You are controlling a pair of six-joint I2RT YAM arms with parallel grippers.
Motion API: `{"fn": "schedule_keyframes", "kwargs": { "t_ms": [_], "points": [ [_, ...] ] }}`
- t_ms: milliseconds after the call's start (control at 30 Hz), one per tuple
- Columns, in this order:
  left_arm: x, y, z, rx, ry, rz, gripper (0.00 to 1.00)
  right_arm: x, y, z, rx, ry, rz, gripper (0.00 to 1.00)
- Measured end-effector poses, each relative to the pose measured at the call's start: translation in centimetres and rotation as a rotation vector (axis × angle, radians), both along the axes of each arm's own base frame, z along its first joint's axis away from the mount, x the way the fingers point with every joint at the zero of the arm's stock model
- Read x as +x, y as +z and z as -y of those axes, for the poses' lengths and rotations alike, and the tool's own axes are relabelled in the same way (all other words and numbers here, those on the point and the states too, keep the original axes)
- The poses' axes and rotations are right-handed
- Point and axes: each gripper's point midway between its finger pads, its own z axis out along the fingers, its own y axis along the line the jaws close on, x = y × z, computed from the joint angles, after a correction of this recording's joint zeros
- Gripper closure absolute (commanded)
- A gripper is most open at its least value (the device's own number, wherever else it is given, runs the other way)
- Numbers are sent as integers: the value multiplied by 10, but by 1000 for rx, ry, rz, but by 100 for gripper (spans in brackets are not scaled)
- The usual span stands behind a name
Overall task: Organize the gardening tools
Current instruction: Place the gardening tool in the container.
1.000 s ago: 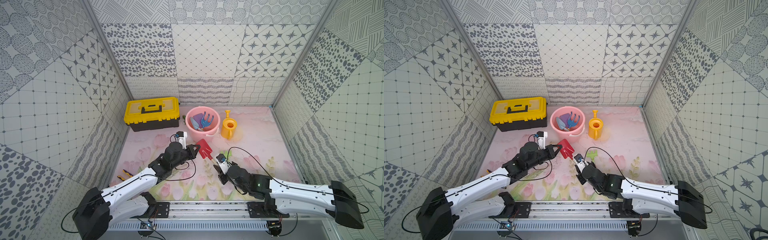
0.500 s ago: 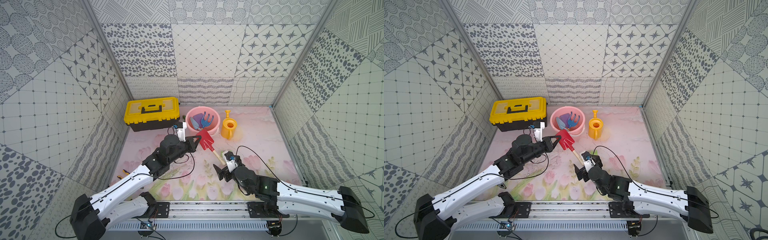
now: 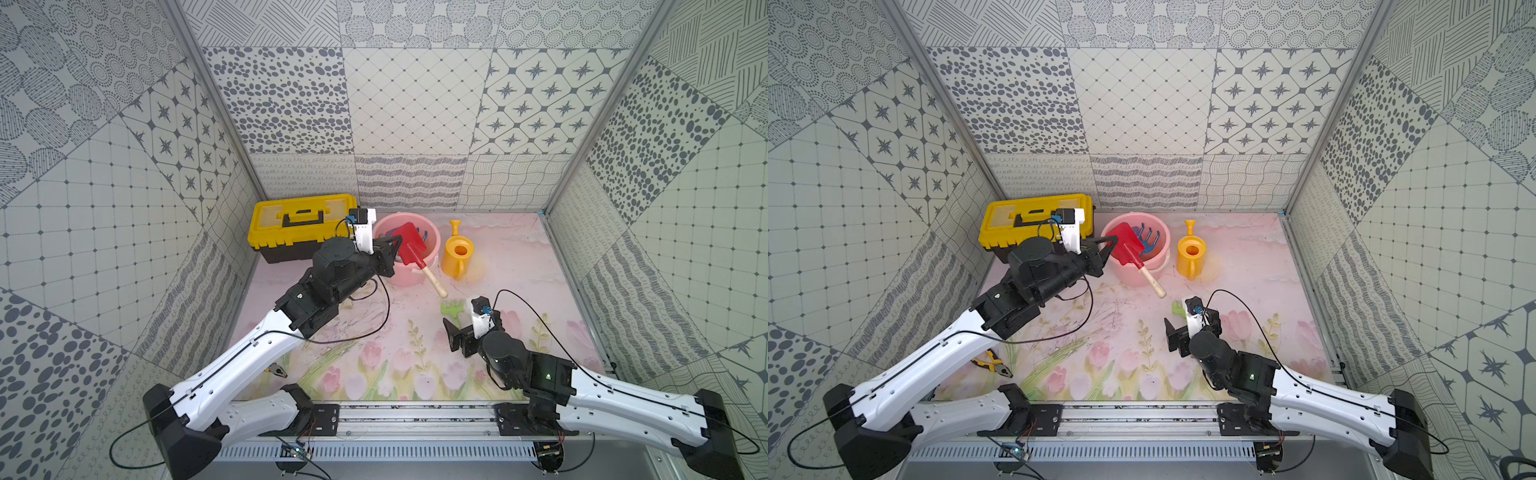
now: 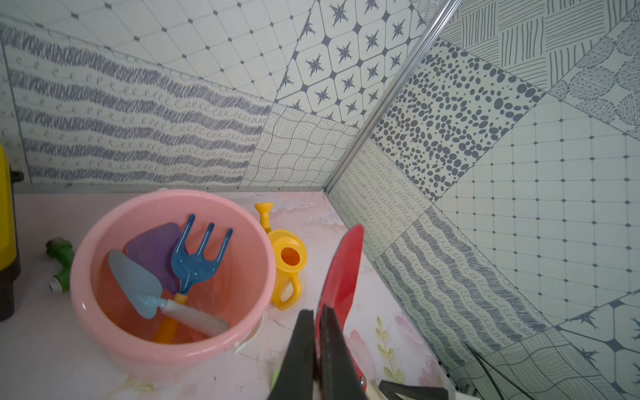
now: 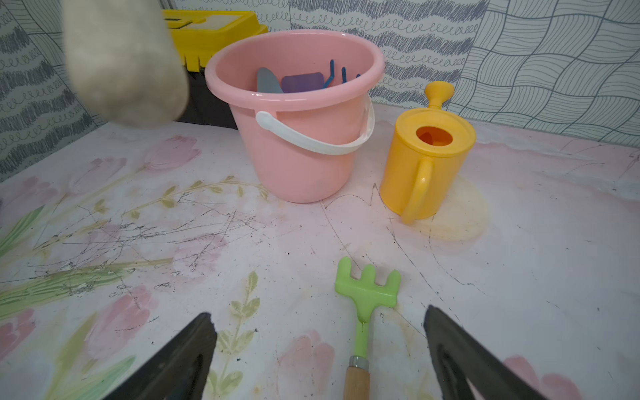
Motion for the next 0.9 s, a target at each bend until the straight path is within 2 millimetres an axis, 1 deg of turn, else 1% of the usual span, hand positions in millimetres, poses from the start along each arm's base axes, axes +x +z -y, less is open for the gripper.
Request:
{"fn": "schedule_keyframes", "kwargs": {
  "t_ms": [100,200,300,333,367,533,633,767,900],
  "points": [
    [21,21,7,83,25,79,100,0,-4,4,-10,-15,-15,3],
    [48,34,9,162,56,144,100,0,-7,7,-18,-22,-26,3],
    [81,34,2,238,100,175,100,-1,-7,9,-12,-23,-27,3],
    [96,30,-2,273,114,180,100,-1,-6,9,-6,-23,-27,3],
    [105,27,-5,296,121,184,100,-1,-5,9,-1,-24,-27,3],
    [148,-3,-19,417,132,184,100,0,-5,11,10,-32,-32,3],
    [170,-29,-23,478,115,167,100,2,-7,11,6,-40,-37,3],
    [190,-66,-16,545,63,139,100,4,-11,13,-8,-50,-45,3],
    [199,-102,-10,569,15,106,99,7,-11,17,-8,-67,-45,3]
  ]
}}
